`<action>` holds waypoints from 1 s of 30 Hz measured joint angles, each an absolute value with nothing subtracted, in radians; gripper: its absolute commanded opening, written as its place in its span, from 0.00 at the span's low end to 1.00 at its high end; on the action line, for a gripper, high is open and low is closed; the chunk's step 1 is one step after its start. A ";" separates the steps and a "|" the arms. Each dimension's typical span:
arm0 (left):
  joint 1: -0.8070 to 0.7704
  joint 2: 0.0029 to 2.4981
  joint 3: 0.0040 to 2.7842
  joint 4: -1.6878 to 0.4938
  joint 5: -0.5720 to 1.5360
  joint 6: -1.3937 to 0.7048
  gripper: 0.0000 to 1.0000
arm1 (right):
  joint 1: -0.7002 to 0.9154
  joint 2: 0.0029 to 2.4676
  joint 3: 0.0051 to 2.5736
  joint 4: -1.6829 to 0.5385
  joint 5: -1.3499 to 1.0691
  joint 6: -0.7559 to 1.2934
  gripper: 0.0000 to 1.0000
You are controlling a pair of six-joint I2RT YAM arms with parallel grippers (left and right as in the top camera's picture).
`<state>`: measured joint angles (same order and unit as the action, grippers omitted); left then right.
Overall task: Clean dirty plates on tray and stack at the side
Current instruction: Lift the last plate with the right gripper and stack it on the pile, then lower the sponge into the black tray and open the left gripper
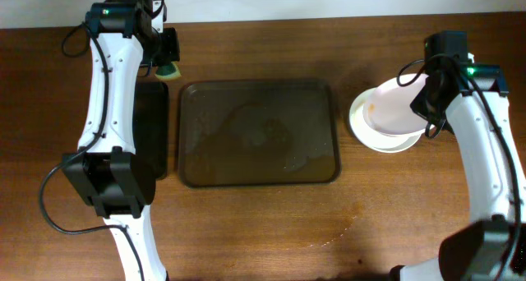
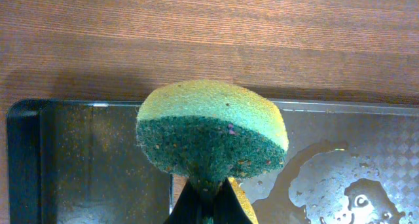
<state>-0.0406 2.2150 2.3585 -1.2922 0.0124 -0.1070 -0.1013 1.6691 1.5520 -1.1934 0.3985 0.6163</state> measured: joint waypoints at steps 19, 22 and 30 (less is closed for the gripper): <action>0.005 2.210 2.358 -1.400 -0.023 -0.107 0.01 | -0.082 1.712 1.588 -1.122 -0.033 0.336 0.84; 0.087 2.189 2.358 -1.552 -0.056 -0.107 0.01 | 0.018 1.701 1.588 -1.121 -0.063 0.328 0.84; 0.144 2.158 1.946 -1.222 -0.150 -0.117 0.99 | 0.126 1.701 1.588 -1.109 -0.070 0.306 0.84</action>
<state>0.1436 2.1582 1.9465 -1.2217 -0.1497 -0.1173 0.1265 1.7008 1.5879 -1.1088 -0.0700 0.3061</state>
